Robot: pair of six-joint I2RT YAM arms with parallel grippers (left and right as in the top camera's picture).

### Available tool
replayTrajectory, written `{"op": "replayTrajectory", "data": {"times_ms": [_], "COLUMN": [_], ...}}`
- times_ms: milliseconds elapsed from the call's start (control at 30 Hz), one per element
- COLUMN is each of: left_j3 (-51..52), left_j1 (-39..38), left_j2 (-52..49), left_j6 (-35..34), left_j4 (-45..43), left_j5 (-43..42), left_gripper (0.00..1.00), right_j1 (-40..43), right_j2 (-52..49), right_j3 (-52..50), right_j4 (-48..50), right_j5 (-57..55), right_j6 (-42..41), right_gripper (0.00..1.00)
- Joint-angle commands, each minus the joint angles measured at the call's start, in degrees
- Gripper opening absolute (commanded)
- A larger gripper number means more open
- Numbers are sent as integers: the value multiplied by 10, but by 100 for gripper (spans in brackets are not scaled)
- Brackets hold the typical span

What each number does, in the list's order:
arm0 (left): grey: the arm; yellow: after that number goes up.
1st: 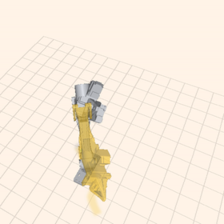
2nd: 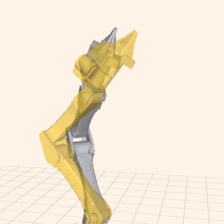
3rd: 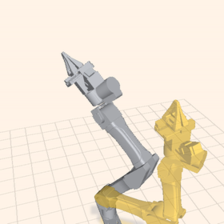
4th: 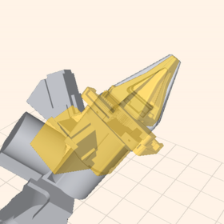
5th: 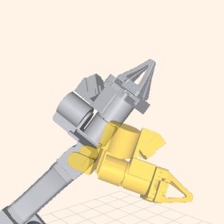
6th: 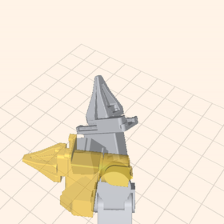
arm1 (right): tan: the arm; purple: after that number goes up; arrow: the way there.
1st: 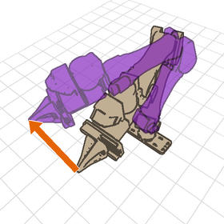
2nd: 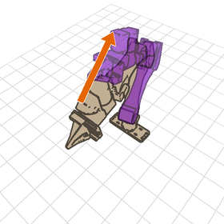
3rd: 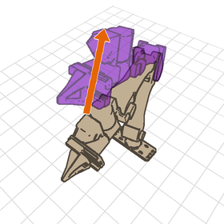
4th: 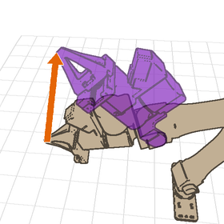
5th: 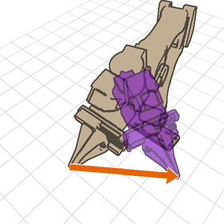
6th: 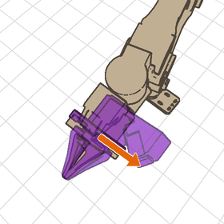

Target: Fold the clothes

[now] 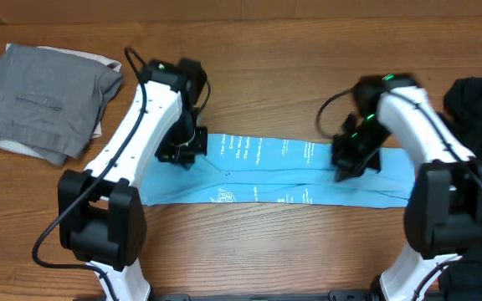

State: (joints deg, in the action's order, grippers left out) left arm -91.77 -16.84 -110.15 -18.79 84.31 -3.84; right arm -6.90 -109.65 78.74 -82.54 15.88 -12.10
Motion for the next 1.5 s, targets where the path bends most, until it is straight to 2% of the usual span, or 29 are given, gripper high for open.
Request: {"op": "replayTrajectory", "data": {"times_ms": [0, 167, 400, 700, 767, 833, 1000, 1133, 1300, 1467], "left_j3": [89, 180, 256, 268, 267, 258, 136, 57, 77, 148], "left_j1": [5, 7, 9, 48, 58, 66, 71, 70, 71, 72], "left_j2": [0, 0, -1, -1, -1, 0, 4, 4, -9, -34], "left_j6": [-19, -47, -60, -71, -68, -33, -17, -15, -18, -26], "left_j4": [-47, -163, -299, -375, -381, -373, -254, -196, -231, -312], "left_j5": [17, 66, 86, 122, 103, 82, 83, 74, 44, 77], "left_gripper": [4, 4, 4, 4, 4, 4, 4, 4, 4, 4], "right_j1": [-36, -64, -70, -70, -70, -70, -69, -68, -68, -68], "right_j2": [10, 10, 10, 10, 10, 10, 10, 10, 10, 10], "right_j3": [-64, -127, -162, -163, -163, -157, -69, -13, -25, -75], "right_j4": [50, 156, 239, 313, 302, 264, 155, 126, 161, 245], "right_j5": [45, 48, 30, 14, 18, 23, 42, 32, -32, -34], "right_j6": [-17, -34, -45, -62, -62, -52, -9, -19, -44, -44], "right_gripper": [4, 4, 4, 4, 4, 4, 4, 4, 4, 4]}}
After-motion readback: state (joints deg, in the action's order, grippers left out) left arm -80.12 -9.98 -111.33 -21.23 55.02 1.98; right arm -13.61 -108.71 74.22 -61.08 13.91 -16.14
